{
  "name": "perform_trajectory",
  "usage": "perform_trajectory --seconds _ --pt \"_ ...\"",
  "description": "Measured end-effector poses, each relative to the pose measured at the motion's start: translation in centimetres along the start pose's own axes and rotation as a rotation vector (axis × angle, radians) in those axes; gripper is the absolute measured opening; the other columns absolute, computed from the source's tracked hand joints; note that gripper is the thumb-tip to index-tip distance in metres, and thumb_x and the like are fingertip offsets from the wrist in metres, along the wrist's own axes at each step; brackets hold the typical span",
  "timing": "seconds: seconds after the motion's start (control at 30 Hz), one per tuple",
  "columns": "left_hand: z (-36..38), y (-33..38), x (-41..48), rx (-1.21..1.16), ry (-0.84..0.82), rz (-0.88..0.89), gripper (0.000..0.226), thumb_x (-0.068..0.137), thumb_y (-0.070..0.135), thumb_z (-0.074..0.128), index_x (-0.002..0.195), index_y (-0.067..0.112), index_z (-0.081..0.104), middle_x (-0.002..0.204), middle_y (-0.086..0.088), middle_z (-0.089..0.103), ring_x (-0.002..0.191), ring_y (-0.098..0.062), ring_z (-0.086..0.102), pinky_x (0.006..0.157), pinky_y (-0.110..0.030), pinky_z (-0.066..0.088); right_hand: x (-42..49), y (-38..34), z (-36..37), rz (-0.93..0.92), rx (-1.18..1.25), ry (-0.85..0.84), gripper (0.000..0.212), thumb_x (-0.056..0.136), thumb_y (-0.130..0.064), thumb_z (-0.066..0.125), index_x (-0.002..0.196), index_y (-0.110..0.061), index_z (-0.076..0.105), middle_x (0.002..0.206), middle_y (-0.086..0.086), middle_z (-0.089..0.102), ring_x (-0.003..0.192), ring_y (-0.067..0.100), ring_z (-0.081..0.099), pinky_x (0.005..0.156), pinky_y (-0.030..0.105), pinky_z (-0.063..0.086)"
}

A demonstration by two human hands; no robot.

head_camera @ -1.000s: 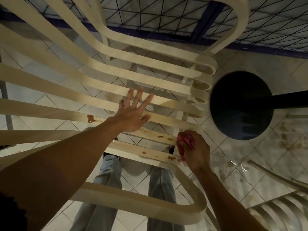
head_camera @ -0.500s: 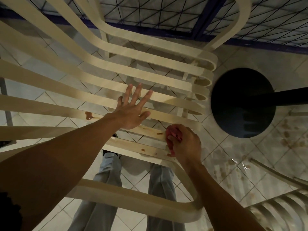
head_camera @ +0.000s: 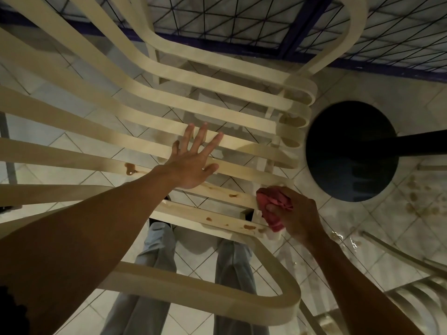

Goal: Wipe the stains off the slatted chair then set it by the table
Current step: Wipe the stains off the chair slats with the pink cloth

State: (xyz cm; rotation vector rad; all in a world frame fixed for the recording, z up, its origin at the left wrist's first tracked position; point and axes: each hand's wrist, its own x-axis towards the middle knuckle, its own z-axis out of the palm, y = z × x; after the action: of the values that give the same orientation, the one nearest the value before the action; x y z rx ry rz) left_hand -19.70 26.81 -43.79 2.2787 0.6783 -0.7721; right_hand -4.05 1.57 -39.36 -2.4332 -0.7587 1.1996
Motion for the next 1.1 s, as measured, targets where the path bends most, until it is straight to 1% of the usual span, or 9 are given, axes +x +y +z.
perform_trajectory --seconds 0.07,0.2,0.3,0.47,0.63,0.83,0.93,1.03,1.1 --pt "0.0 0.0 0.0 0.000 0.003 0.008 0.077 0.103 0.053 0.034 0.146 0.049 -0.029 0.149 0.009 -0.049 0.138 -0.024 -0.045 0.118 -0.056 -0.009 -0.1 0.1 0.0 0.004 0.030 -0.013 0.034 0.091 -0.031 0.070 0.124 -0.029 0.064 0.102 -0.008 0.072 0.090 0.012 0.071 0.082 0.033 0.061" --pt "0.2 -0.2 0.1 0.008 0.008 0.012 0.076 0.102 0.054 0.033 0.144 0.049 -0.031 0.148 0.008 -0.050 0.136 -0.025 -0.046 0.117 -0.058 -0.008 -0.4 -0.7 1.6 -0.028 0.086 0.006 0.023 0.097 -0.026 0.062 0.120 -0.024 0.062 0.103 -0.001 0.071 0.078 0.003 0.070 0.058 0.020 0.058" --pt "0.3 -0.1 0.2 0.006 0.009 0.009 0.076 0.102 0.054 0.032 0.145 0.048 -0.031 0.148 0.007 -0.050 0.136 -0.026 -0.047 0.118 -0.059 -0.007 -0.2 -1.7 3.0 -0.043 -0.003 0.022 0.014 0.098 -0.039 0.054 0.111 -0.034 0.058 0.097 -0.006 0.069 0.080 0.012 0.069 0.068 0.038 0.061" --pt "0.3 0.0 0.2 0.009 0.011 0.006 0.076 0.103 0.053 0.032 0.145 0.048 -0.031 0.148 0.007 -0.050 0.135 -0.025 -0.048 0.118 -0.058 -0.007 0.8 -3.9 4.9 -0.149 -0.155 0.010 0.043 0.096 -0.058 0.034 0.132 -0.037 0.043 0.120 -0.001 0.063 0.095 0.021 0.067 0.084 0.051 0.056" --pt "0.3 0.1 0.1 -0.001 0.011 0.008 0.076 0.103 0.053 0.032 0.145 0.048 -0.030 0.149 0.006 -0.049 0.136 -0.025 -0.047 0.118 -0.058 -0.007 1.1 -5.1 5.5 -0.164 -0.202 0.001 0.036 0.101 -0.042 0.047 0.135 -0.034 0.041 0.127 -0.001 0.061 0.107 0.023 0.062 0.095 0.051 0.051" --pt "0.6 -0.4 0.2 0.042 0.064 0.019 0.074 0.101 0.057 0.028 0.144 0.049 -0.032 0.149 0.008 -0.049 0.138 -0.026 -0.044 0.118 -0.058 -0.008 0.7 -2.5 2.6 -0.122 -0.174 -0.068 0.042 0.100 -0.044 0.053 0.140 -0.033 0.043 0.125 -0.006 0.063 0.100 0.013 0.067 0.088 0.038 0.058" --pt "0.8 -0.5 0.3 0.106 0.143 0.032 0.072 0.100 0.060 0.027 0.148 0.047 -0.024 0.158 0.004 -0.036 0.146 -0.029 -0.031 0.116 -0.059 -0.007 0.5 -2.1 2.4 -0.122 -0.166 -0.054 0.040 0.099 -0.043 0.054 0.137 -0.031 0.045 0.124 -0.007 0.062 0.103 0.013 0.066 0.087 0.032 0.057" --pt "0.2 -1.4 0.0 0.160 0.311 0.089 0.078 0.093 0.067 0.039 0.155 0.039 0.001 0.165 -0.002 -0.005 0.149 -0.034 -0.002 0.115 -0.057 0.004 0.7 -2.5 3.6 -0.145 -0.188 -0.009 0.029 0.101 -0.039 0.050 0.128 -0.030 0.047 0.118 -0.003 0.063 0.093 0.017 0.067 0.082 0.042 0.058" --pt "-0.6 -2.6 0.0 0.144 0.370 0.084 0.095 0.081 0.076 0.051 0.155 0.037 0.006 0.165 -0.002 -0.001 0.148 -0.036 0.005 0.116 -0.058 0.006 0.8 -2.7 4.3 -0.141 -0.218 0.010 0.030 0.102 -0.038 0.048 0.130 -0.030 0.045 0.122 0.001 0.061 0.099 0.022 0.064 0.087 0.047 0.056"
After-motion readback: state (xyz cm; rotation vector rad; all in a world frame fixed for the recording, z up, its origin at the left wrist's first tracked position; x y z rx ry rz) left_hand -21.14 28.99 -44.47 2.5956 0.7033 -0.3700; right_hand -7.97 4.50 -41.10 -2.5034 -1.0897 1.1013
